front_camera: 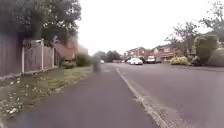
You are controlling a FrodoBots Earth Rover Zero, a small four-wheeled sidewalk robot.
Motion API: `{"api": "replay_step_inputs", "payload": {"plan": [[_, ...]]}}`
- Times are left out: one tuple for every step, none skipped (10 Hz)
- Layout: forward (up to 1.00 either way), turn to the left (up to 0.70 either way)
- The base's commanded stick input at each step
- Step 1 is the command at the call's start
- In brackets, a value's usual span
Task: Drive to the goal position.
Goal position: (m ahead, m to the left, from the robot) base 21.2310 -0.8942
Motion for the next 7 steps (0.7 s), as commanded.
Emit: {"api": "replay_step_inputs", "payload": {"plan": [[1.00,0.00],[1.00,0.00],[1.00,0.00],[1.00,0.00],[1.00,0.00],[1.00,0.00],[1.00,0.00]]}}
